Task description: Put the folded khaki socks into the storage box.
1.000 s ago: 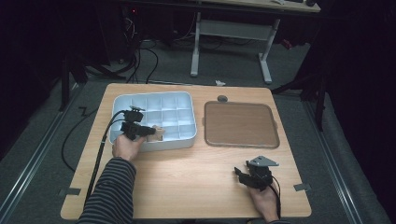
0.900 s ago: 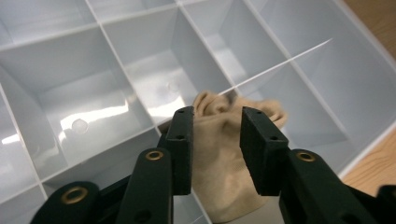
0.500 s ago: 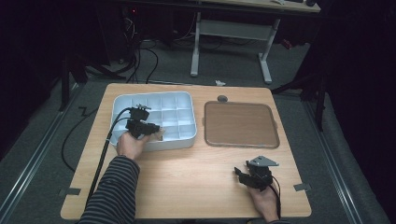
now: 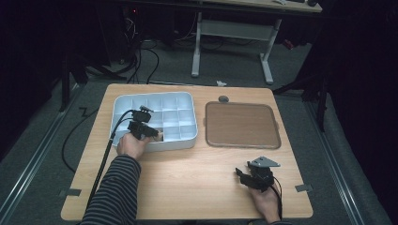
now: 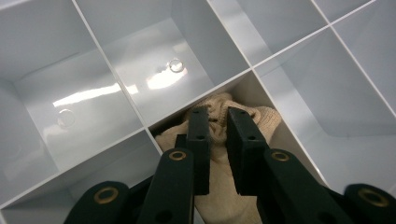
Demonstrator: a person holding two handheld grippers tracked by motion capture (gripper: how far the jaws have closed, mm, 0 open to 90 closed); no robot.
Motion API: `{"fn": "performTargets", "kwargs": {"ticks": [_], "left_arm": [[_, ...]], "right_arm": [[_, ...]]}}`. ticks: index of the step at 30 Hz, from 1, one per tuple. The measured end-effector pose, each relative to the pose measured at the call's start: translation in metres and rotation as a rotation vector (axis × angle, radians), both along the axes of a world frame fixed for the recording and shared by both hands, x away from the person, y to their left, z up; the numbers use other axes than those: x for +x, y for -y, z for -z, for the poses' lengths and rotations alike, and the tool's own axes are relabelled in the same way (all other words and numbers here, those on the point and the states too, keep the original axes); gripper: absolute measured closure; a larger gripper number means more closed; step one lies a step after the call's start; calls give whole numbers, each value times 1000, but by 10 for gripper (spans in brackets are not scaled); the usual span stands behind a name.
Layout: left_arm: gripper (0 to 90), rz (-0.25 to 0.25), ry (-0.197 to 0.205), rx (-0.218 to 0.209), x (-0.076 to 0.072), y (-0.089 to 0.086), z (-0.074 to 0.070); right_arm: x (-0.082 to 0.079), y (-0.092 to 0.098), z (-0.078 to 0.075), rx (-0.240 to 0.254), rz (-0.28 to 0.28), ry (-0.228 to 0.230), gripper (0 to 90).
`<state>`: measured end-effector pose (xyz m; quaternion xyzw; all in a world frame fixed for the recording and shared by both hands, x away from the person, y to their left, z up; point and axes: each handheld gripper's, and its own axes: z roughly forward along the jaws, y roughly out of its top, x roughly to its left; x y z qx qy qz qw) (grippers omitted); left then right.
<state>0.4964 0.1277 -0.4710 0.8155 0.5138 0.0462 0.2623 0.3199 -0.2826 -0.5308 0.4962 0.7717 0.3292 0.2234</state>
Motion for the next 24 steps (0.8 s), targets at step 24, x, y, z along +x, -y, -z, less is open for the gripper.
{"fn": "performTargets", "kwargs": {"ticks": [24], "left_arm": [[542,-24,143,-85,-22,-21,-24]], "right_arm": [[0,0,0,-2,-3,2,411]]}}
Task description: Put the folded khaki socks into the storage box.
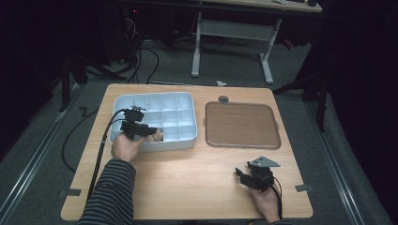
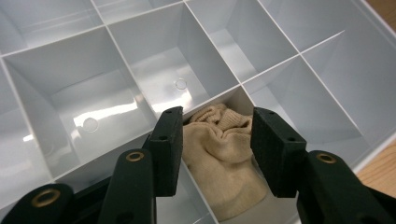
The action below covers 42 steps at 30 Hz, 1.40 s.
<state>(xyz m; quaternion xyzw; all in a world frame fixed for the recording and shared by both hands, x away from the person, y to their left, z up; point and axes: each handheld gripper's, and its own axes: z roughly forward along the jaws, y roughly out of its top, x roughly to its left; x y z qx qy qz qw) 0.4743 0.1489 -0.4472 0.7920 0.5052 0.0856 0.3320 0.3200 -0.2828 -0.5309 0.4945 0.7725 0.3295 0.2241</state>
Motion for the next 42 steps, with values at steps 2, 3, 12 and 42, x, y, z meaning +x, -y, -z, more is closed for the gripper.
{"fn": "performTargets", "kwargs": {"ticks": [2,3,12,42], "left_arm": [[534,1,13,-12,-4,-4,-2],[529,-2,23,-13,-6,-5,-4],[517,-7,74,-51,-24,-18,-11],[502,-28,161,-132,-75,-46,-24]], "right_arm": [[0,0,0,0,0,-1,411],[0,0,0,0,0,0,411],[0,0,0,2,3,-2,411],[0,0,0,0,3,-1,412]]}}
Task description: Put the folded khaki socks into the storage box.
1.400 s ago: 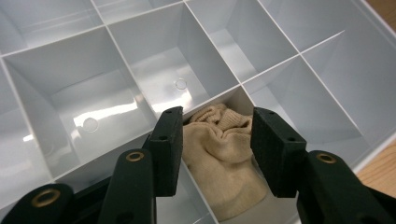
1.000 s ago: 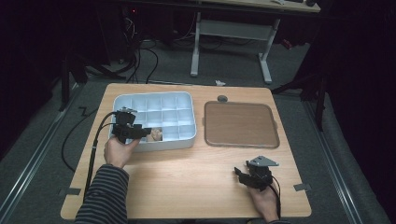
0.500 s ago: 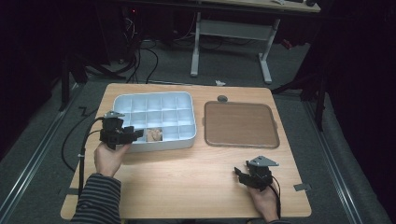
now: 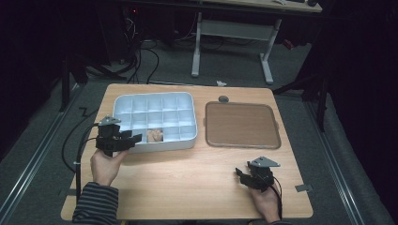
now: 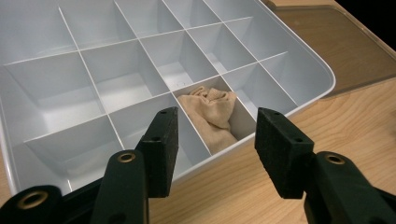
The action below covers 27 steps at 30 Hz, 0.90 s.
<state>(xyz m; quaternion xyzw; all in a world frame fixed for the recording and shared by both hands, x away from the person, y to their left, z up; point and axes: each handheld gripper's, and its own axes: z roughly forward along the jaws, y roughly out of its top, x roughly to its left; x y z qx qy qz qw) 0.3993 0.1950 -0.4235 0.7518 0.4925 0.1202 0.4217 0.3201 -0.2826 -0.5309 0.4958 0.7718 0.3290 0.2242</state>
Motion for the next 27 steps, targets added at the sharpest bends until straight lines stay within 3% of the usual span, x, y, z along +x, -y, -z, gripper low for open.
{"fn": "performTargets", "kwargs": {"ticks": [27], "left_arm": [[476,10,34,-47,-38,-3,11]], "right_arm": [[0,0,0,0,1,0,412]]}}
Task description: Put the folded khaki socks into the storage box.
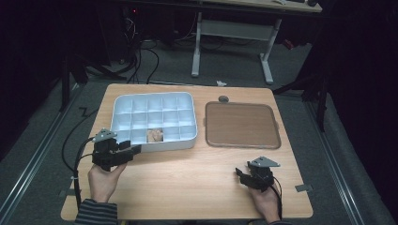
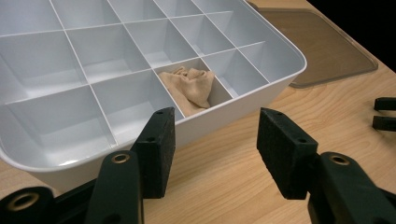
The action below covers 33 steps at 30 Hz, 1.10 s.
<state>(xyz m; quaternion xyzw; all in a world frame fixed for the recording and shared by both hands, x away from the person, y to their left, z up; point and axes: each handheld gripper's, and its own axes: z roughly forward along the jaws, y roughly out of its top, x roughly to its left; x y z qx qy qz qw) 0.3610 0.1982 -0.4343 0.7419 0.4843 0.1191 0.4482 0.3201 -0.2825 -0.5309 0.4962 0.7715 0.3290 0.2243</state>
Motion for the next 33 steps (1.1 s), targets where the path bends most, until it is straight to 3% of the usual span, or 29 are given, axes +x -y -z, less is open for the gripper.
{"fn": "performTargets", "kwargs": {"ticks": [33], "left_arm": [[454,19,-44,-13,-21,12,41]], "right_arm": [[0,0,0,2,3,-1,412]]}}
